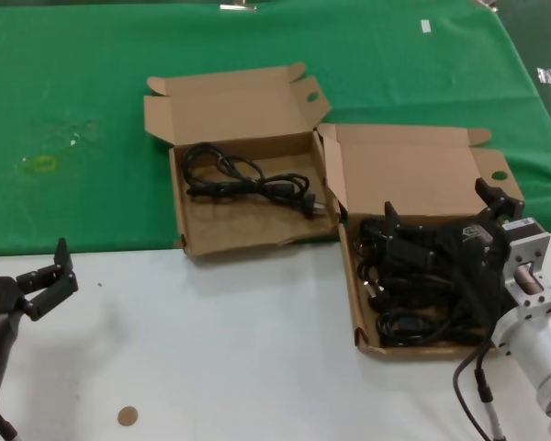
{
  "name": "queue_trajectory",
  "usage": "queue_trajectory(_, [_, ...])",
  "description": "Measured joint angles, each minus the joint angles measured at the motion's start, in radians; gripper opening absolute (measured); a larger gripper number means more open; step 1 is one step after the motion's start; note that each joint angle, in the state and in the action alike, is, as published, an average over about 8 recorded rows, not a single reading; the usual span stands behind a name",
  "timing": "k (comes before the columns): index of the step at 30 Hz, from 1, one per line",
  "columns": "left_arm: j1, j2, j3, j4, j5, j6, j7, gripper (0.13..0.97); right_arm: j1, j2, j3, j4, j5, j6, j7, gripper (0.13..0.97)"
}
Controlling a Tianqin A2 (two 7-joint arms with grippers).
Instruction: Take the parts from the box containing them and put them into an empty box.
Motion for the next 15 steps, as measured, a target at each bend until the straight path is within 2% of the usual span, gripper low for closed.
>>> queue_trajectory(15, [0.0,0.0,0.0,0.0,0.0,0.0,0.0,0.966,0.0,0.0,0.0,0.0,0.0,0.0,0.0,0.966])
